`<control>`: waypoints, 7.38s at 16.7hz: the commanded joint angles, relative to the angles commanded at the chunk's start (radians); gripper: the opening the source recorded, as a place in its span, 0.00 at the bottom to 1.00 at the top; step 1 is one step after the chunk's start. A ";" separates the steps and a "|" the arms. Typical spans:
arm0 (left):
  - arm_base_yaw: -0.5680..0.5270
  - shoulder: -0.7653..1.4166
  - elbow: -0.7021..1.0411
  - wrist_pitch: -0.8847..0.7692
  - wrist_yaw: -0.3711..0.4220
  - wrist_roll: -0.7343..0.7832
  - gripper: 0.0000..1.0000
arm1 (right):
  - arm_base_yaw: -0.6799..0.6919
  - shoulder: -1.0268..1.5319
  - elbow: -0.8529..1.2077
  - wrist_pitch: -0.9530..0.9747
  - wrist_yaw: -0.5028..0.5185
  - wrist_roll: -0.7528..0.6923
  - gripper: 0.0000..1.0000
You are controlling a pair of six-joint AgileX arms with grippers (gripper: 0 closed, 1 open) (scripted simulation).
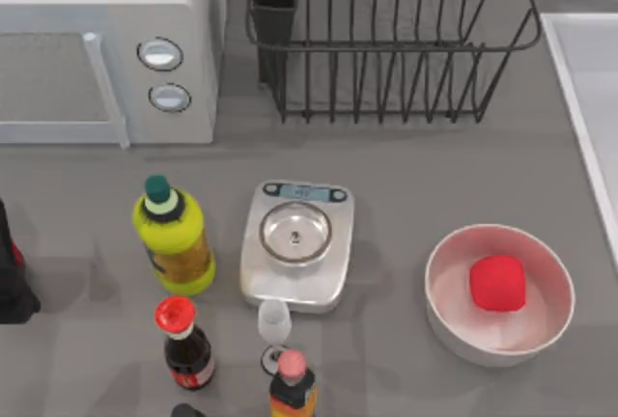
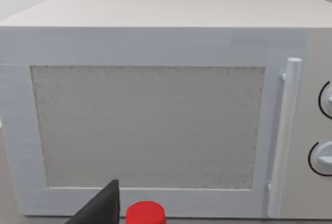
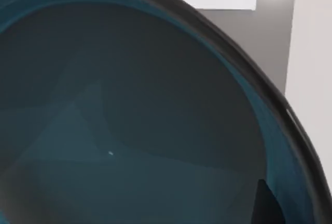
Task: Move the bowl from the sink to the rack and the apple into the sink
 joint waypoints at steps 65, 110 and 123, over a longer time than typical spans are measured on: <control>0.000 0.000 0.000 0.000 0.000 0.000 1.00 | 1.316 0.505 -0.321 2.198 0.676 0.722 1.00; 0.000 0.000 0.000 0.000 0.000 0.000 1.00 | 0.684 -1.539 -1.654 1.498 0.011 0.704 1.00; 0.000 0.000 0.000 0.000 0.000 0.000 1.00 | 0.684 -1.539 -1.654 1.498 0.011 0.704 1.00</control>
